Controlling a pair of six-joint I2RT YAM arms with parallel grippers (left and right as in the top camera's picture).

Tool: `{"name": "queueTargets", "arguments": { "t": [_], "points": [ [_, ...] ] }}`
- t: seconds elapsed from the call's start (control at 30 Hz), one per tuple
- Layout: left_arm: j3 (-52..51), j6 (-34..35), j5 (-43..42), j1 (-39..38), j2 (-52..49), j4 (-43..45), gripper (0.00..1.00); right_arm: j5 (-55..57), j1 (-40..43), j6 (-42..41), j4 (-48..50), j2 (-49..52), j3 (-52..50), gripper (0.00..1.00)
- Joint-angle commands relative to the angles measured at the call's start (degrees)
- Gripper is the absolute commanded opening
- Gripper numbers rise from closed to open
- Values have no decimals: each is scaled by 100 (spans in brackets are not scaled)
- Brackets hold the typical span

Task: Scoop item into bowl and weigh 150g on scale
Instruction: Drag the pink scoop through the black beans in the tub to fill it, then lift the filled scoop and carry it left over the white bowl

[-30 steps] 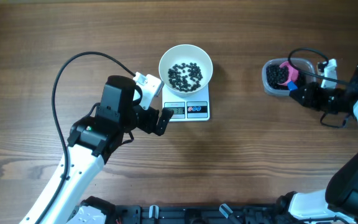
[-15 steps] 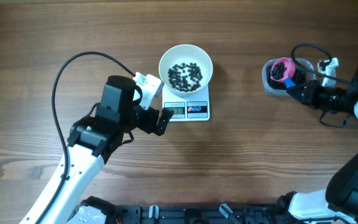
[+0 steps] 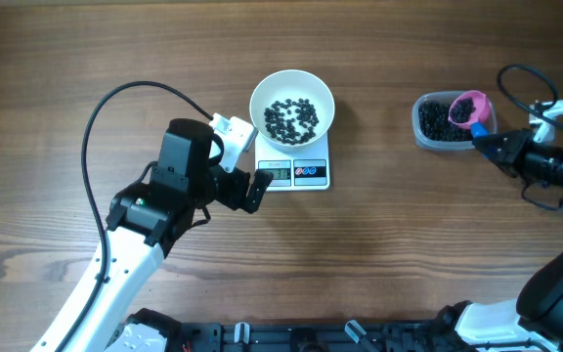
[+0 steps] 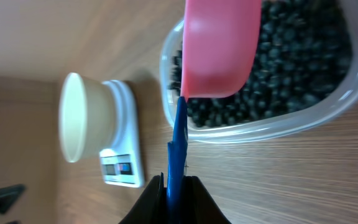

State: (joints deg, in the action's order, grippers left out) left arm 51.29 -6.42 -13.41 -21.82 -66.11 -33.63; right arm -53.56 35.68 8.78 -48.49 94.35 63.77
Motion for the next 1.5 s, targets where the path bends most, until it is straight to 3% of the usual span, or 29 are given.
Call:
{"name": "queueTargets", "arguments": {
  "t": [0.0, 0.13, 0.33, 0.7, 1.23, 1.47],
  "points": [
    [-31, -83, -48, -20, -44, -2, 100, -979, 31, -343, -138, 70, -52, 4],
    [-31, -83, -48, -20, -44, -2, 100, -1003, 28, -984, -308, 70, -52, 4],
    [-31, -83, -50, -20, -44, -2, 100, -1600, 17, -538, -651, 70, -52, 4],
    [-31, -83, -48, -20, -44, -4, 100, -2632, -157, -426, -708, 70, -52, 4],
    [-31, -83, -50, -20, -44, -2, 100, -2647, -2459, -426, 549, 70, -50, 4],
    [-31, -83, -50, -20, -44, -2, 100, -1585, -3314, -516, 1178, 63, -46, 4]
  ]
}}
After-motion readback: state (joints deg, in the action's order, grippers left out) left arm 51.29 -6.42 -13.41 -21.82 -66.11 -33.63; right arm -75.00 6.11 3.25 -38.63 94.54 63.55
